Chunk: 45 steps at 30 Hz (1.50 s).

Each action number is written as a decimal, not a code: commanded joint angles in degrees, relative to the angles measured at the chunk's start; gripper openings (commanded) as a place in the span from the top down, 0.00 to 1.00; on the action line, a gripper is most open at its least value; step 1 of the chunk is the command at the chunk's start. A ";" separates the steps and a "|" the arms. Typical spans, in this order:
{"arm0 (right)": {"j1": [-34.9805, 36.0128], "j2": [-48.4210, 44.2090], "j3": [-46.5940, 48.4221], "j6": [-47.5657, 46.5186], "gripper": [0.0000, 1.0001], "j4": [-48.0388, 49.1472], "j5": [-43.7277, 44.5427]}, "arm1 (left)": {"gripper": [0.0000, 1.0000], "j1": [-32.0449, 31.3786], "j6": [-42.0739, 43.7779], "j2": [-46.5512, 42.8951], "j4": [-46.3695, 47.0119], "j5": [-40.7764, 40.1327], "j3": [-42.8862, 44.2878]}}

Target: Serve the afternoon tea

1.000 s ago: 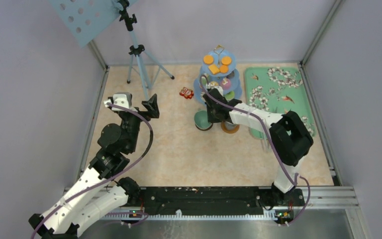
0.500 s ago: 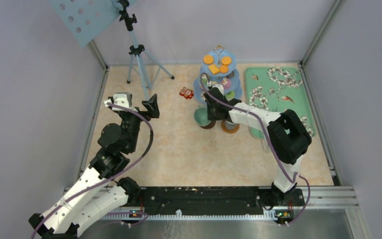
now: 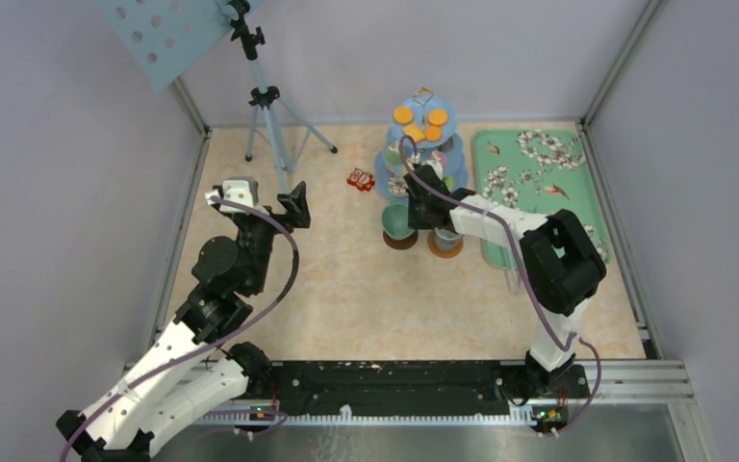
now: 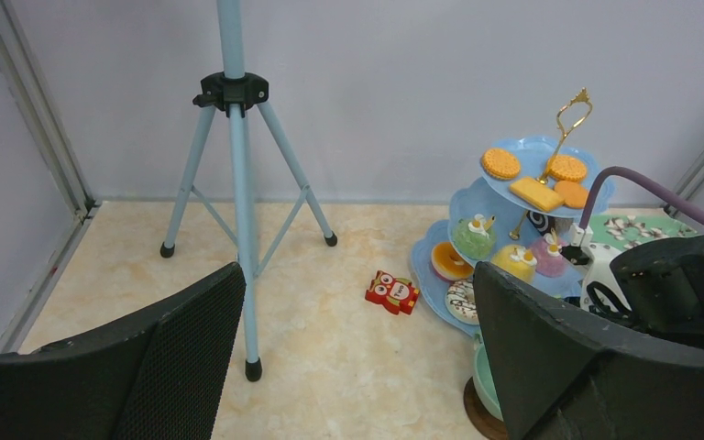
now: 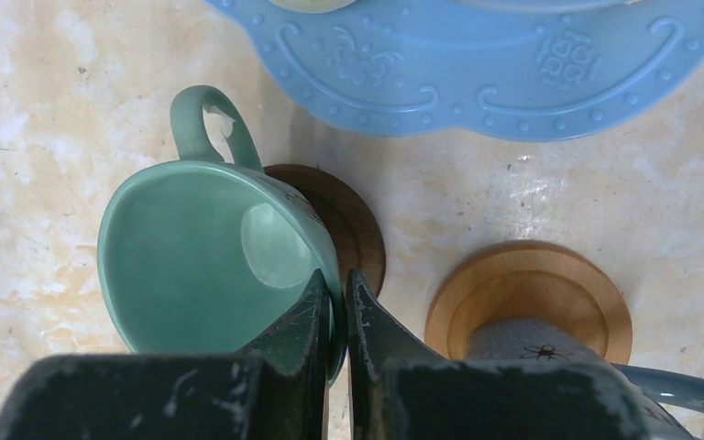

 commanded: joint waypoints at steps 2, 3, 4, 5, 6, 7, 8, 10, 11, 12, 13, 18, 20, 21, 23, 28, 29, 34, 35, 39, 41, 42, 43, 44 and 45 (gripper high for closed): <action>-0.30 -1.56 -1.53 0.77 0.98 2.80 -0.69 | 0.01 0.24 -0.46 0.42 2.24 0.81 0.06; -0.26 -1.54 -1.56 0.72 0.93 2.79 -0.65 | 0.01 0.24 -0.40 0.57 2.24 0.85 0.06; -0.26 -1.56 -1.31 0.51 0.89 2.51 -0.66 | 0.01 0.24 -0.45 0.58 2.18 0.85 0.09; -0.26 -1.71 -1.16 0.27 0.84 2.31 -0.68 | 0.01 0.23 -0.46 0.66 2.22 0.85 0.11; -0.21 -2.05 -0.89 -0.17 0.79 2.00 -0.71 | 0.01 0.24 -0.46 0.70 2.24 0.85 0.07; -0.21 -2.43 -0.57 -0.67 0.75 1.65 -0.48 | 0.01 0.24 -0.46 0.83 2.21 0.85 0.11; -0.18 -3.09 -0.18 -1.11 0.71 1.02 -0.36 | 0.01 0.24 -0.46 0.93 2.17 0.85 0.08; -0.21 -4.48 0.93 -2.05 0.63 -0.62 0.00 | 0.01 0.31 -0.46 1.12 2.15 0.85 0.10; -0.17 -5.28 1.57 -2.59 0.60 -1.55 0.14 | 0.01 0.25 -0.46 1.27 2.15 0.85 0.08; -0.17 -6.20 2.16 -3.09 0.57 -2.53 0.22 | 0.01 0.23 -0.46 1.42 2.15 0.85 0.07; -0.17 -7.15 2.75 -3.48 0.55 -3.66 0.21 | 0.01 0.26 -0.39 1.50 2.15 0.85 0.06; 0.24 -14.82 3.60 -5.98 0.47 -6.48 -3.34 | 0.01 0.32 -0.29 2.19 2.07 0.68 0.14; 0.27 -17.77 3.61 -6.39 0.46 -7.04 -5.50 | 0.01 0.31 -0.22 2.54 2.15 0.59 0.12; 0.27 -19.11 3.76 -6.55 0.45 -7.42 -6.80 | 0.01 0.30 -0.15 2.77 2.15 0.53 0.19; 0.27 -21.94 3.67 -6.83 0.45 -7.70 -7.86 | 0.01 0.33 0.02 3.13 2.15 0.35 0.16; 0.27 -29.32 4.32 -8.88 0.44 -11.08 -7.70 | 0.01 0.24 0.66 4.20 2.16 0.19 0.41; 0.27 -31.11 4.80 -9.78 0.43 -12.14 -7.47 | 0.01 0.24 0.72 4.47 2.34 0.07 0.58; 0.27 -40.96 8.14 -14.03 0.38 -18.76 -4.37 | 0.01 0.24 -1.54 4.49 -0.54 3.04 5.41; 0.27 -42.84 8.99 -14.88 0.37 -19.91 -3.35 | 0.01 0.27 -2.29 4.63 -1.89 4.27 7.24; 0.27 -50.65 12.66 -17.42 0.34 -23.56 2.01 | 0.01 0.22 -5.03 4.92 -6.02 7.66 14.05; 0.27 -54.39 13.95 -19.04 0.32 -24.17 4.26 | 0.01 0.28 -5.61 4.85 -7.42 8.79 16.30; 0.27 -56.39 14.21 -19.61 0.30 -24.20 5.34 | 0.01 0.26 -5.76 4.82 -8.16 9.25 17.32; 0.27 -58.10 14.33 -20.10 0.28 -24.05 6.53 | 0.01 0.29 -5.96 4.84 -8.75 9.62 18.46; 0.27 -59.91 14.34 -20.37 0.26 -23.89 7.94 | 0.01 0.31 -5.95 4.79 -9.23 9.99 19.51; 0.27 -62.06 14.28 -20.73 0.25 -23.67 9.29 | 0.01 0.31 -5.99 4.70 -9.60 10.37 20.32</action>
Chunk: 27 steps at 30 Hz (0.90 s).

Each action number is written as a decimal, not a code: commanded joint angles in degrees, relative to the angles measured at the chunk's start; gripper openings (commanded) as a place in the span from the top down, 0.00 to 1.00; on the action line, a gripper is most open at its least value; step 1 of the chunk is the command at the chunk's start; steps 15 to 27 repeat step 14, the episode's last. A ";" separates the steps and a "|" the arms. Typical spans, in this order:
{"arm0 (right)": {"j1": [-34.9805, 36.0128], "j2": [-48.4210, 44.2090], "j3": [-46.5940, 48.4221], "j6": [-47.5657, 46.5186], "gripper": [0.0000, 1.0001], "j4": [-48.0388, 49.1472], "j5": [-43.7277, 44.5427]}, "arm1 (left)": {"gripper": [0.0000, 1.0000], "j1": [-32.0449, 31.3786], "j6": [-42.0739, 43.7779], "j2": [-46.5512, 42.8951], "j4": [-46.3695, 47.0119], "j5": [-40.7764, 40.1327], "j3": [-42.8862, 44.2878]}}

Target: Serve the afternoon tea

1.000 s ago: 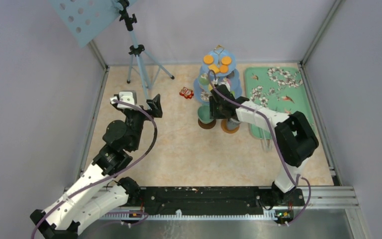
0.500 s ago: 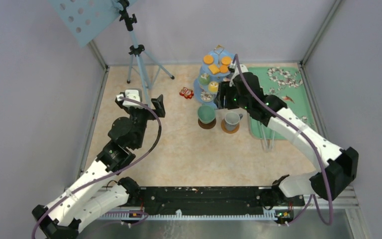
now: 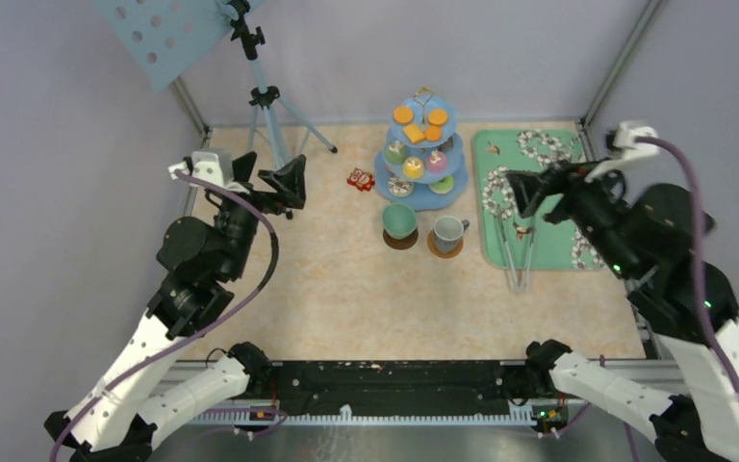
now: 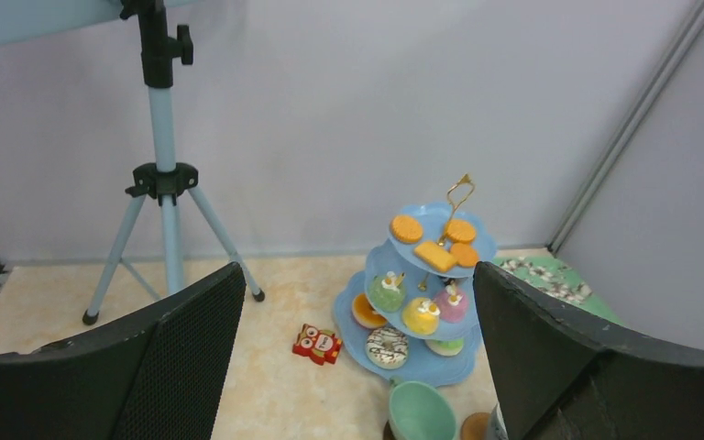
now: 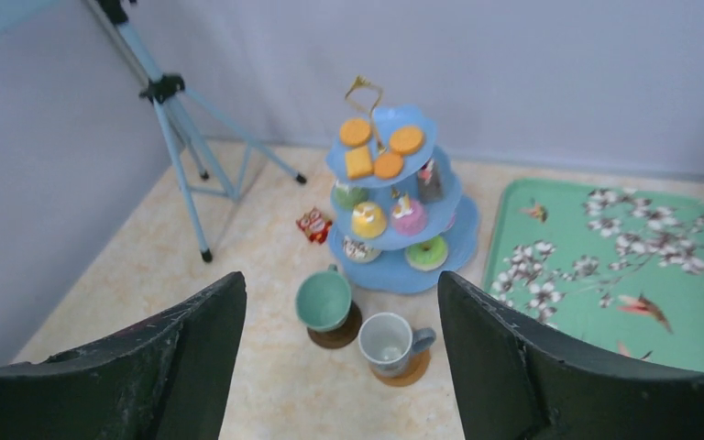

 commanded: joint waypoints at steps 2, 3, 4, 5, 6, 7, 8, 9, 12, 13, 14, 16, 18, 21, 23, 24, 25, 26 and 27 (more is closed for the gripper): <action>0.18 -8.42 1.33 -4.06 0.23 -1.03 9.04 | 0.01 0.20 -1.27 -0.93 -2.74 3.64 5.43; 0.18 -9.54 1.05 -4.25 0.23 -0.69 9.41 | 0.01 0.19 -1.10 -1.13 -2.80 3.79 5.82; 0.18 -10.69 0.71 -4.44 0.22 -0.19 9.58 | 0.01 0.20 -0.85 -1.40 -2.80 3.80 6.12; 0.18 -11.73 0.42 -4.58 0.20 0.29 9.66 | 0.01 0.24 -0.54 -1.55 -2.85 3.75 6.32; 0.18 -12.49 0.06 -4.60 0.20 0.62 9.64 | 0.01 0.24 -0.31 -1.72 -2.93 3.64 6.58; 0.18 -13.25 -0.34 -4.67 0.19 0.94 9.76 | 0.01 0.25 -0.04 -1.88 -3.02 3.40 6.73; 0.18 -14.00 -0.68 -4.65 0.19 1.22 9.88 | 0.01 0.21 0.20 -2.00 -3.21 3.18 6.95; 0.18 -14.75 -1.82 -4.97 0.17 1.71 9.41 | 0.01 0.22 0.28 -2.11 -3.44 2.88 7.17; 0.18 -17.52 -5.72 -4.57 0.15 4.15 11.00 | 0.01 0.20 0.52 -2.33 -4.03 1.98 7.36; 0.18 -18.19 -6.59 -4.68 0.15 5.08 11.39 | 0.01 0.20 0.54 -2.37 -4.16 1.72 7.42; 0.18 -18.69 -7.31 -4.81 0.15 5.59 11.27 | 0.01 0.20 0.49 -2.41 -4.46 1.67 7.50; 0.18 -18.69 -7.31 -4.81 0.15 5.59 11.27 | 0.01 0.20 0.49 -2.41 -4.46 1.67 7.50; 0.18 -18.69 -7.31 -4.81 0.15 5.59 11.27 | 0.01 0.20 0.49 -2.41 -4.46 1.67 7.50; 0.18 -18.69 -7.31 -4.81 0.15 5.59 11.27 | 0.01 0.20 0.49 -2.41 -4.46 1.67 7.50; 0.18 -18.69 -7.31 -4.81 0.15 5.59 11.27 | 0.01 0.20 0.49 -2.41 -4.46 1.67 7.50; 0.18 -18.69 -7.31 -4.81 0.15 5.59 11.27 | 0.01 0.20 0.49 -2.41 -4.46 1.67 7.50; 0.18 -18.69 -7.31 -4.81 0.15 5.59 11.27 | 0.01 0.20 0.49 -2.41 -4.46 1.67 7.50; 0.18 -18.69 -7.31 -4.81 0.15 5.59 11.27 | 0.01 0.20 0.49 -2.41 -4.46 1.67 7.50; 0.18 -18.69 -7.31 -4.81 0.15 5.59 11.27 | 0.01 0.20 0.49 -2.41 -4.46 1.67 7.50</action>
